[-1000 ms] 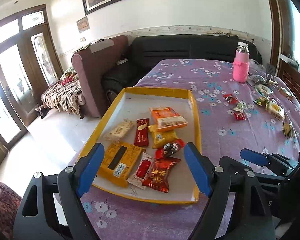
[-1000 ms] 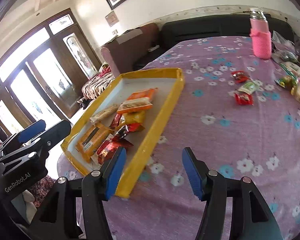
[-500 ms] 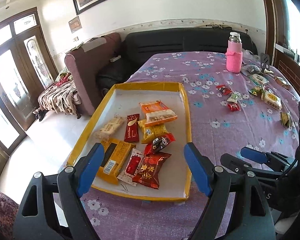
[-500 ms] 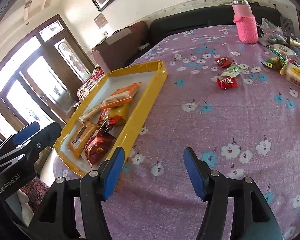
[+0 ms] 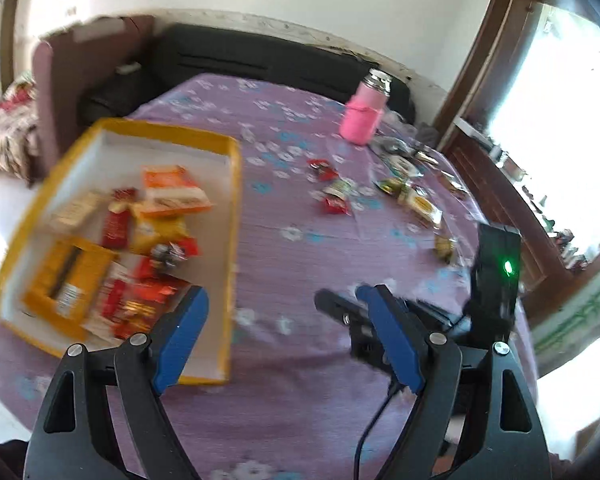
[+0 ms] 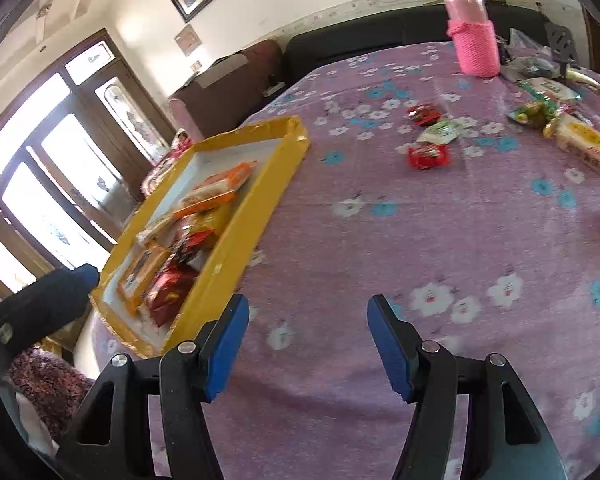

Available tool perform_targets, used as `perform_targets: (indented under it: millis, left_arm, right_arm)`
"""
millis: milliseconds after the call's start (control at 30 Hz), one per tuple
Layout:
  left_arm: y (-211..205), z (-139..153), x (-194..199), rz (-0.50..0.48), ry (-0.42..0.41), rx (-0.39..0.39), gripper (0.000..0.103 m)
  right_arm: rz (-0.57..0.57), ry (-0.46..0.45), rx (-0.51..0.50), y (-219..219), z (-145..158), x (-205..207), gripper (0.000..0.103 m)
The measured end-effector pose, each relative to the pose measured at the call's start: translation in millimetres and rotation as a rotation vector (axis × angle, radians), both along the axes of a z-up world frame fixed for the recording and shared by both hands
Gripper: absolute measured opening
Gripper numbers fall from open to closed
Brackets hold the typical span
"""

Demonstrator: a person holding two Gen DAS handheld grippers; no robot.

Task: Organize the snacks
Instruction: 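Withdraw both open grippers from the tray toward the remaining snacks, then grasp the green snack bag with the right gripper while the left grasps a green-wrapped candy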

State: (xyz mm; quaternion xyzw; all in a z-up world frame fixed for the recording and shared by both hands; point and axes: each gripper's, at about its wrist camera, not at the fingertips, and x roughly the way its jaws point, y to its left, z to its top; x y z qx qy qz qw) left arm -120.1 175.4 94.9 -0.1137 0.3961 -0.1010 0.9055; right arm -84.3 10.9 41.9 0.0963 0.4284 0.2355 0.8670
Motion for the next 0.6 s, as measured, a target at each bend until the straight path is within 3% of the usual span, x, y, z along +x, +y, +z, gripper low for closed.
perform_targets:
  millis: [67, 133, 267, 433, 600]
  left_arm:
    - [-11.2, -7.1, 6.0, -0.018, 0.049, 0.062, 0.082]
    - [-14.5, -10.3, 6.4, -0.026, 0.050, 0.076, 0.082]
    - [-7.4, -7.1, 4.5, -0.022, 0.042, 0.033, 0.082]
    - [3.2, -12.6, 6.7, -0.059, 0.049, -0.092, 0.082]
    - [-13.9, -20.7, 10.4, -0.085, 0.082, -0.065, 0.082]
  right_arm:
    - [-0.029, -0.012, -0.036, -13.2, 4.7, 8.2, 0.063]
    - [-0.069, -0.035, -0.058, -31.6, 12.5, 16.8, 0.063]
    - [-0.198, -0.075, -0.117, -85.8, 28.4, 38.8, 0.064]
    - [-0.505, -0.020, -0.081, -208.8, 30.2, 65.4, 0.066]
    - [-0.543, 0.050, -0.056, -238.3, 7.7, 77.0, 0.066]
